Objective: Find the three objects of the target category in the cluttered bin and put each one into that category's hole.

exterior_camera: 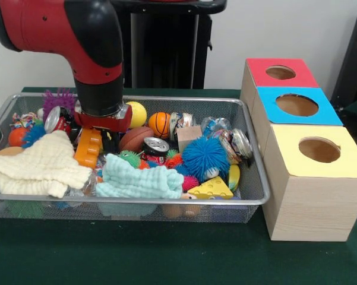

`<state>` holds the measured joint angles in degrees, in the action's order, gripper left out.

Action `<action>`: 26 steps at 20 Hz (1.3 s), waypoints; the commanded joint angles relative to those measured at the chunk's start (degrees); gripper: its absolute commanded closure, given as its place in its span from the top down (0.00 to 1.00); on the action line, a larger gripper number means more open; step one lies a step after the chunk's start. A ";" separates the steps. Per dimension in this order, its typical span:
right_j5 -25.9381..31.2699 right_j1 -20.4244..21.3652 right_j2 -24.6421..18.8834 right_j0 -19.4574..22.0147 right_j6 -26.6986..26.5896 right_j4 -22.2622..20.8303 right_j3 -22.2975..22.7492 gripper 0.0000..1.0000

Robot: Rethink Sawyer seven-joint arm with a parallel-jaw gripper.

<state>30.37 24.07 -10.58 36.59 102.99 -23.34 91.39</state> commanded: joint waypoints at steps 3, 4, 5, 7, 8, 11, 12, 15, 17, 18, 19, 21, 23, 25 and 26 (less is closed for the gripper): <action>-2.16 -10.36 -0.09 2.64 -3.48 -5.17 -9.31 0.00; -1.65 -10.73 -0.36 2.84 -4.39 -5.45 -10.27 0.00; -1.33 -10.89 -0.47 2.87 -4.76 -5.59 -10.78 0.00; -0.54 -10.83 -0.69 2.78 -5.52 -5.96 -11.59 0.00; 0.19 -10.69 -0.81 2.63 -5.99 -6.12 -12.04 0.00; 2.12 -10.64 -1.10 2.47 -6.94 -6.32 -13.32 0.00; 3.03 -10.07 -1.13 2.47 -7.37 -6.38 -13.37 0.00; 7.22 -7.49 -1.17 2.48 -9.03 -6.51 -13.44 0.00; 10.27 -5.96 -1.25 2.40 -10.26 -6.53 -13.96 0.00; 12.33 -5.31 -1.35 2.28 -11.30 -6.58 -14.80 0.00; 13.36 -5.12 -1.48 2.28 -11.83 -6.65 -15.34 0.00; 15.18 -5.08 -1.89 2.27 -13.28 -7.00 -16.98 0.00; 16.08 -5.37 -2.24 2.30 -14.04 -7.36 -18.28 0.00; 17.42 -5.57 -2.77 2.39 -15.19 -7.74 -19.86 0.00; 18.23 -5.58 -3.01 2.41 -15.73 -7.90 -20.62 0.00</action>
<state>44.90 20.81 -11.43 36.61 102.96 -25.27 81.01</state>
